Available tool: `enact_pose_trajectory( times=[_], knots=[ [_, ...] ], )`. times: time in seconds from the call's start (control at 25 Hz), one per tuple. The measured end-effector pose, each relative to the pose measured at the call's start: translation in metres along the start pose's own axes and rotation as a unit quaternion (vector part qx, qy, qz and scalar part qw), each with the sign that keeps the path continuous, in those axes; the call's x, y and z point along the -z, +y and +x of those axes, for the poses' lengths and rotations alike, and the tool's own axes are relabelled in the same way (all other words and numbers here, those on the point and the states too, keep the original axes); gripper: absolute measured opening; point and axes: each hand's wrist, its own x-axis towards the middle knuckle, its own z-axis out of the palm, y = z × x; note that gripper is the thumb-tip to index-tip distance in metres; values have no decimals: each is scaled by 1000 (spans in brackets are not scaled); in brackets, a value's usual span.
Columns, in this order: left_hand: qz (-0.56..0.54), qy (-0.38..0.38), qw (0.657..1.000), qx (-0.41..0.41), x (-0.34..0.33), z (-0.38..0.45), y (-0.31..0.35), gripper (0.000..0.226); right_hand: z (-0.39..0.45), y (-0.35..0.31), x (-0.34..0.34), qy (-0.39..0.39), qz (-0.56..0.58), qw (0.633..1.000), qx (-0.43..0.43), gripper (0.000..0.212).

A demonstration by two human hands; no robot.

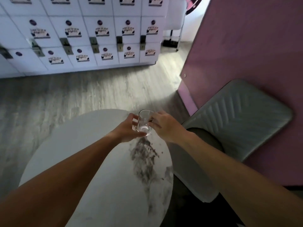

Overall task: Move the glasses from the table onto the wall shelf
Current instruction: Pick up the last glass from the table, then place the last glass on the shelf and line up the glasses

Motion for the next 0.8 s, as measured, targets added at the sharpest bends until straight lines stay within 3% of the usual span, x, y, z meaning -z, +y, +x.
enact_pose_trajectory(
  times=[0.2, 0.4, 0.6, 0.8],
  knots=[
    [-55, -45, 990, -123, -21, 11, 117, 67, -51, 19, 93, 178, 44, 982, -53, 19],
    [-113, -121, 958, -233, -83, -14, 229, 65, -140, 26, 178, 361, 50, 926, -95, 16],
    [-108, -204, 920, -318, -170, -73, 321, 57, -269, 36, 237, 464, 17, 873, -150, 19],
    [-94, -286, 873, -384, -299, -175, 372, 58, -445, 28, 242, 569, 10, 792, -220, 25]
  ],
)
